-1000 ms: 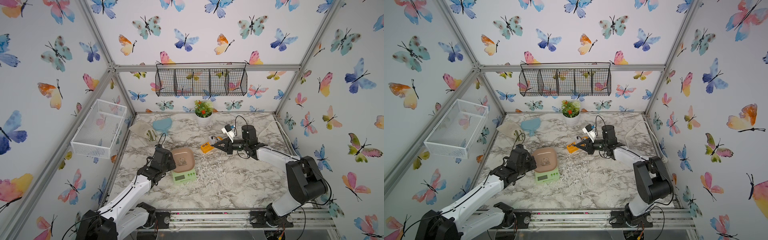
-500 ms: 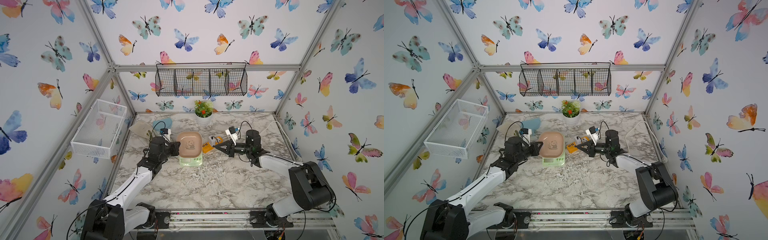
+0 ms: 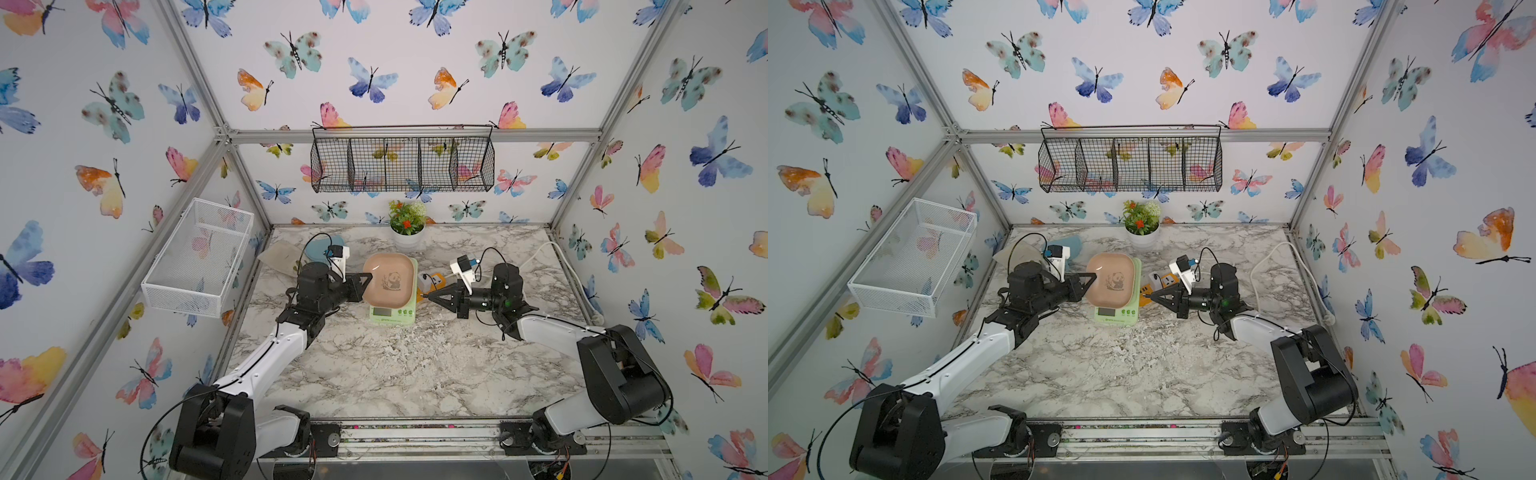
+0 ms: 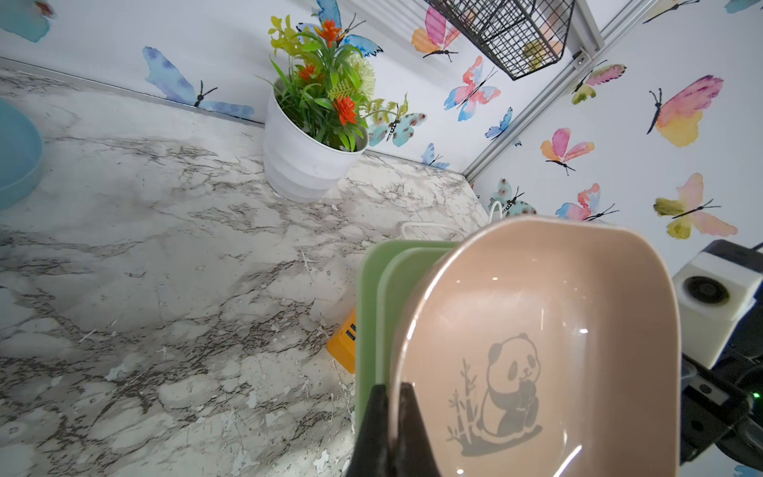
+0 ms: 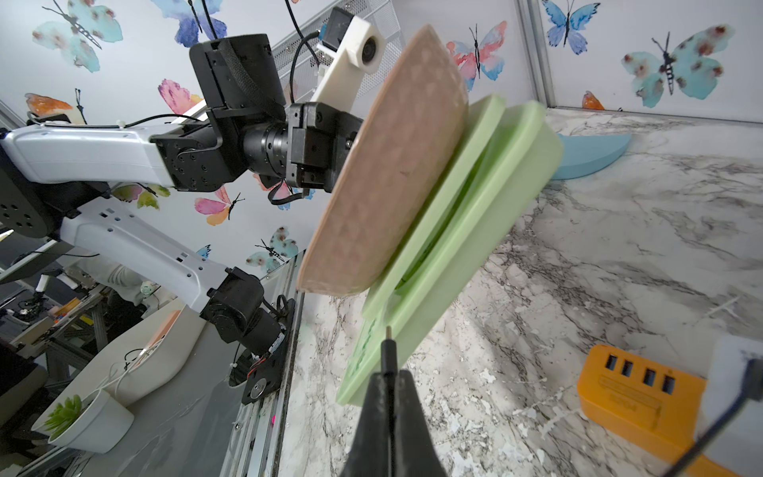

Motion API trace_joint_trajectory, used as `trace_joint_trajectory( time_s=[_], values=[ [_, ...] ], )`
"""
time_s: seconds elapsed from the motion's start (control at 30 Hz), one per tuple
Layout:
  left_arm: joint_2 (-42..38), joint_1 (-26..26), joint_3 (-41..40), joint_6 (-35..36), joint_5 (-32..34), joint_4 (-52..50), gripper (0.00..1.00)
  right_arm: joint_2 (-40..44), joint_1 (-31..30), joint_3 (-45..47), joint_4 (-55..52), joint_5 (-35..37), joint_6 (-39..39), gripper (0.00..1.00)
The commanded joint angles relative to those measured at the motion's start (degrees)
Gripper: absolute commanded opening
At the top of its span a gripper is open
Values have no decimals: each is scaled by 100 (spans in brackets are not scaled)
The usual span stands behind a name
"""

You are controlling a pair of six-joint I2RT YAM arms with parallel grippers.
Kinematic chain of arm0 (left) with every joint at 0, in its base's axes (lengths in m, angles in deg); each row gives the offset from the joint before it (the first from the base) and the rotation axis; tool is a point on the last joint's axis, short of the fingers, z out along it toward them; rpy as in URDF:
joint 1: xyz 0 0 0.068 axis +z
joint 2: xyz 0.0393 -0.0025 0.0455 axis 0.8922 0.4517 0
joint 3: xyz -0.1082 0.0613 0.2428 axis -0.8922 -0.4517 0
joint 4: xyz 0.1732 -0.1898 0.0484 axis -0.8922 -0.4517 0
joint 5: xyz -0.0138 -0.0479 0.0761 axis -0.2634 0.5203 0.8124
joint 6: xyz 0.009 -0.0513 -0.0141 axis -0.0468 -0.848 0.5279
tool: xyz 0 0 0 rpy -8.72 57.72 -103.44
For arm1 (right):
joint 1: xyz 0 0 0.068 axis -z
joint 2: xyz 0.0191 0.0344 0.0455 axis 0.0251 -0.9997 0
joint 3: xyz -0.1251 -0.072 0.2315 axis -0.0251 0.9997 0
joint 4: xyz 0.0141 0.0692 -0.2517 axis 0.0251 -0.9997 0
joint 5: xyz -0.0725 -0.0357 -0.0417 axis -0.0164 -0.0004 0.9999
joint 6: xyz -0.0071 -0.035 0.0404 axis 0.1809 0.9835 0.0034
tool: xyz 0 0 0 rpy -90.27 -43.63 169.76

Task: Charge the electronic scale
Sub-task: Insert the charging cable into the electronic scale.

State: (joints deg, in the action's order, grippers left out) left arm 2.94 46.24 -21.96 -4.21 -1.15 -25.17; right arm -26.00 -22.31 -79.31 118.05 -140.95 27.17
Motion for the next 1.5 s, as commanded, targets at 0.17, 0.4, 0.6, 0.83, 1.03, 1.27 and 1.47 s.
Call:
trace_joint_trajectory(
  time_s=[0.17,0.4,0.6,0.83,1.03,1.27,1.47],
  values=[
    [117,230,12,-2,-687,1297,0,-122,-139,-246,-519,-223,281,2],
    [118,267,36,149,-711,1524,0,-170,-139,-310,-586,-243,197,2],
    [135,267,-41,167,-760,1704,0,-262,-152,-333,-308,-417,-162,2],
    [229,268,-61,123,-851,1939,0,-280,-156,-335,-216,-440,-298,2],
    [317,267,-58,79,-940,2043,0,-263,-157,-343,-202,-434,-360,2],
    [319,269,-69,20,-997,2151,0,-262,-156,-330,-189,-299,-403,2],
    [337,267,-121,-46,-1042,2251,0,-203,-156,-299,-174,-158,-452,2]
  ],
)
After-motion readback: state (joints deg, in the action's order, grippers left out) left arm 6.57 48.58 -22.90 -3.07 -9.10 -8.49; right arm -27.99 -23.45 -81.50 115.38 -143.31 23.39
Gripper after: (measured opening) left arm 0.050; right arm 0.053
